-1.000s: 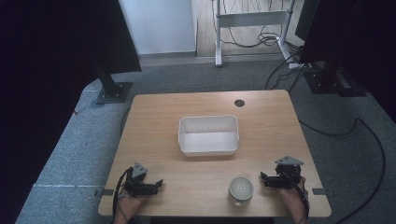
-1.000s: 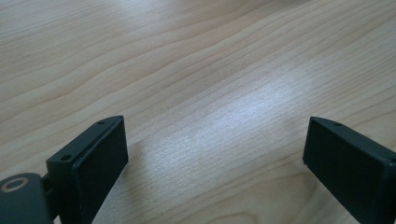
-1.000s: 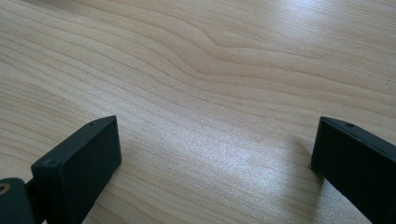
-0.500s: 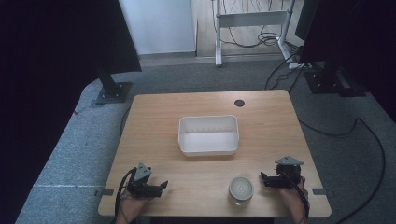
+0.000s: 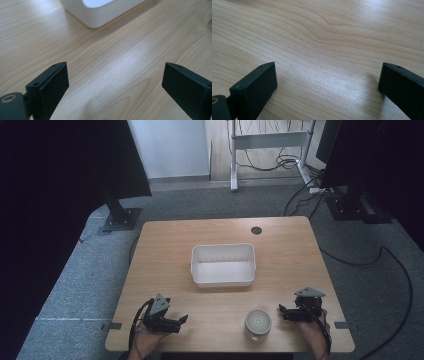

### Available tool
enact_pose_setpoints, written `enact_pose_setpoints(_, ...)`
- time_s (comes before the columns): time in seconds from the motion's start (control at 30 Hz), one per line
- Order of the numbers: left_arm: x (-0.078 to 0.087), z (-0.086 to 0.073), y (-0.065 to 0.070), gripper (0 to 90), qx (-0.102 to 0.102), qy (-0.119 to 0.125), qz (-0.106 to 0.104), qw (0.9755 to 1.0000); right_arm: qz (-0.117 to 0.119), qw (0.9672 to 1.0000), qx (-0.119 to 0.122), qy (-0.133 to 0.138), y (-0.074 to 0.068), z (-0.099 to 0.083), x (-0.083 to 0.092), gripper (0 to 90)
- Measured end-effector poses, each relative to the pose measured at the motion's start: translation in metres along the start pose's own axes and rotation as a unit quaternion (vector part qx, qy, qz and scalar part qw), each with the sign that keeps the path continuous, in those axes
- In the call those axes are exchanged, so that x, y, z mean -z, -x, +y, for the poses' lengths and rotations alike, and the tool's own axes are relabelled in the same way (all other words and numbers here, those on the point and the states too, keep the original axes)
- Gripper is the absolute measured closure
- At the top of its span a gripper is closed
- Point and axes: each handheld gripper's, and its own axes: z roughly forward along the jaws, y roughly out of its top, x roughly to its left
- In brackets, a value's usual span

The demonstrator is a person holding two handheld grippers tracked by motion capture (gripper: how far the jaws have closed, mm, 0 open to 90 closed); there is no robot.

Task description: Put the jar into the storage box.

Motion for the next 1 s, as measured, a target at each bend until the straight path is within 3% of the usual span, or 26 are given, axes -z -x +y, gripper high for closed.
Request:
enact_pose_setpoints(0.53, -0.009, 0.024, 0.026, 5.6, -0.026, 0.013, -0.043, 0.9987, 0.001, 1.0000, 0.001, 0.000, 0.000, 0.000, 0.000, 1.5)
enact_pose_setpoints(1.0, -0.019, 0.041, 0.049, 5.1, -0.049, 0.024, -0.087, 0.9948, 0.002, 1.0000, 0.001, 0.000, 0.000, 0.000, 0.000, 1.5)
